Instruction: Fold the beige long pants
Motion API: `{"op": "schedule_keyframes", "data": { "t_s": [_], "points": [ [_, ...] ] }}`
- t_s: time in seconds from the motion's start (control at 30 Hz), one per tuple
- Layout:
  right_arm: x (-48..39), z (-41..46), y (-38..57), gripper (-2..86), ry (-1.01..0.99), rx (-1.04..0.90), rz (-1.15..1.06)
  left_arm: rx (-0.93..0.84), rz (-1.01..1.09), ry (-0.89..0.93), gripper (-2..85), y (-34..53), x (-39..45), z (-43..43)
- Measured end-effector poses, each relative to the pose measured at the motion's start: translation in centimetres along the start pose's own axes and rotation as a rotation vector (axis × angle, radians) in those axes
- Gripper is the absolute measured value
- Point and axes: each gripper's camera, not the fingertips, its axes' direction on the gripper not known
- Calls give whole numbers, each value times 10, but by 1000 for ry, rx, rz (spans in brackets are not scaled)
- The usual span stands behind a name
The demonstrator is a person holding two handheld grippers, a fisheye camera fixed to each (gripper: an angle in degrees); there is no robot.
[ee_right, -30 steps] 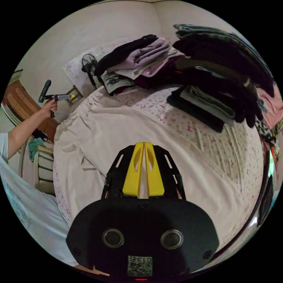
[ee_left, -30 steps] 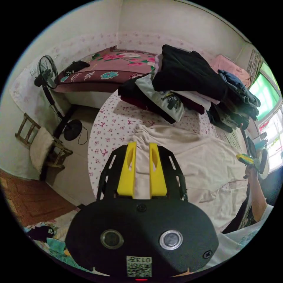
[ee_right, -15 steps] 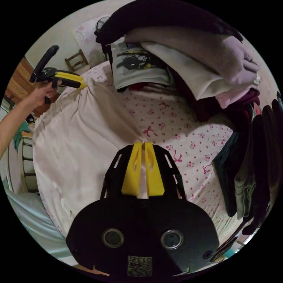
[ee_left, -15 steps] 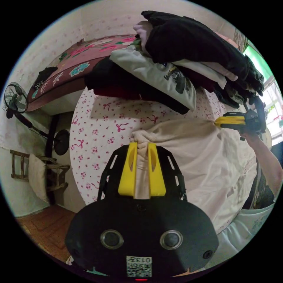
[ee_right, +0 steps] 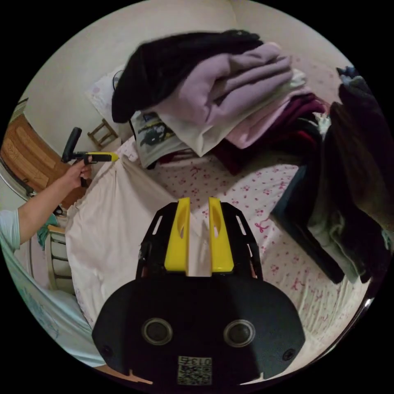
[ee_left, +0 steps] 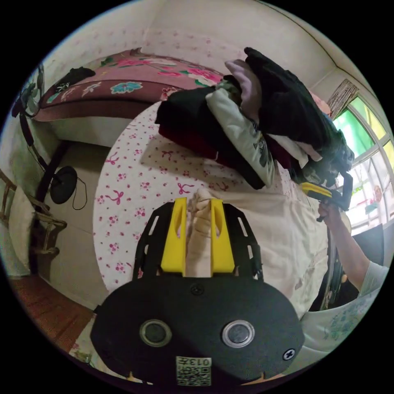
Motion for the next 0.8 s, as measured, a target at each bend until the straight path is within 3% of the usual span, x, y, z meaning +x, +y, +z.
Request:
{"op": "schedule_keyframes", "data": {
  "t_s": [0.17,0.47,0.63,0.8],
  "points": [
    [-23,-74,86,67,68,97,34,129,-33,-21,88,24,-11,-55],
    [-107,-103,276,49,60,-52,227,-162,546,104,73,153,158,-50],
    [-178,-95,350,53,16,-166,120,-331,835,14,81,264,252,-39],
    [-248,-78,390,65,37,-213,-78,-407,938,-105,93,327,281,-22]
  ]
}}
